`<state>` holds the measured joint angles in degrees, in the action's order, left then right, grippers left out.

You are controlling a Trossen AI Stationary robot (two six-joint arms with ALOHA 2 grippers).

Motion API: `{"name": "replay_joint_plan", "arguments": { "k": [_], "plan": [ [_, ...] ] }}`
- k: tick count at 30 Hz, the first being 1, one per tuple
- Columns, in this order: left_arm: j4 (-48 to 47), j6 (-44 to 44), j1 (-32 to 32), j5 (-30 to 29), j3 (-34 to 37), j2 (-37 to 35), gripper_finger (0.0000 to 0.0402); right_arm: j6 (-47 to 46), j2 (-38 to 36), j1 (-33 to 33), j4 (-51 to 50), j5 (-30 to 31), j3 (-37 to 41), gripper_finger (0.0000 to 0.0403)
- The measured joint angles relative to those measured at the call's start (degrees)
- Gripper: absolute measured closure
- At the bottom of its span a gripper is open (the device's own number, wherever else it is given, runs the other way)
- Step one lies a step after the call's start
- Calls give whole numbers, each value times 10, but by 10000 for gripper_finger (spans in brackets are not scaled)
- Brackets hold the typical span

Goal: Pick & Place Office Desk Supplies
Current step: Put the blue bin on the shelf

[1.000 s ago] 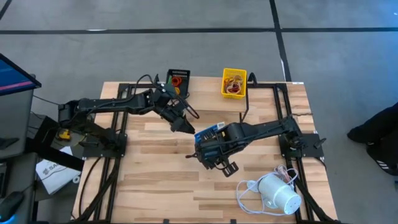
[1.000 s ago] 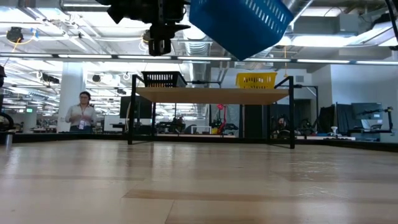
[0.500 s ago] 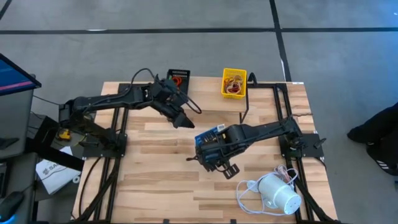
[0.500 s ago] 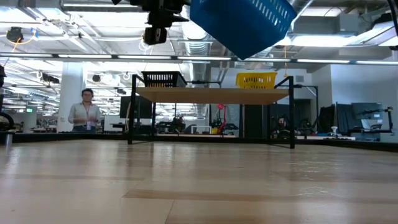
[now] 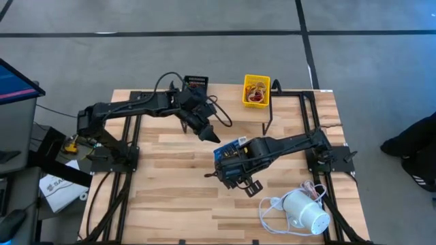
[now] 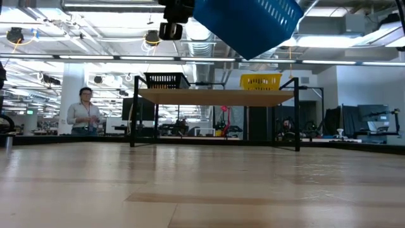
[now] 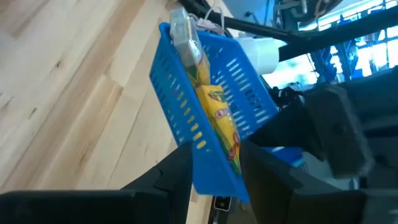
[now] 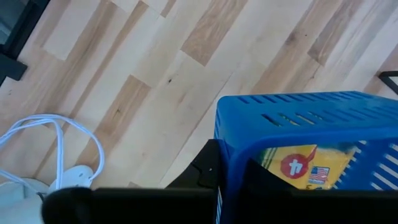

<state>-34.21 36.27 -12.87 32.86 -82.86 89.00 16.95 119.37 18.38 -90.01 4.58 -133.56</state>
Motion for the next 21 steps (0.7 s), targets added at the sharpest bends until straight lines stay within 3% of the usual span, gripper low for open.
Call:
{"name": "replay_joint_plan", "arguments": {
  "k": [21],
  "plan": [
    [26,17,27,12,-1,19,274,2,0,7,0,3,0,403]
  ]
}}
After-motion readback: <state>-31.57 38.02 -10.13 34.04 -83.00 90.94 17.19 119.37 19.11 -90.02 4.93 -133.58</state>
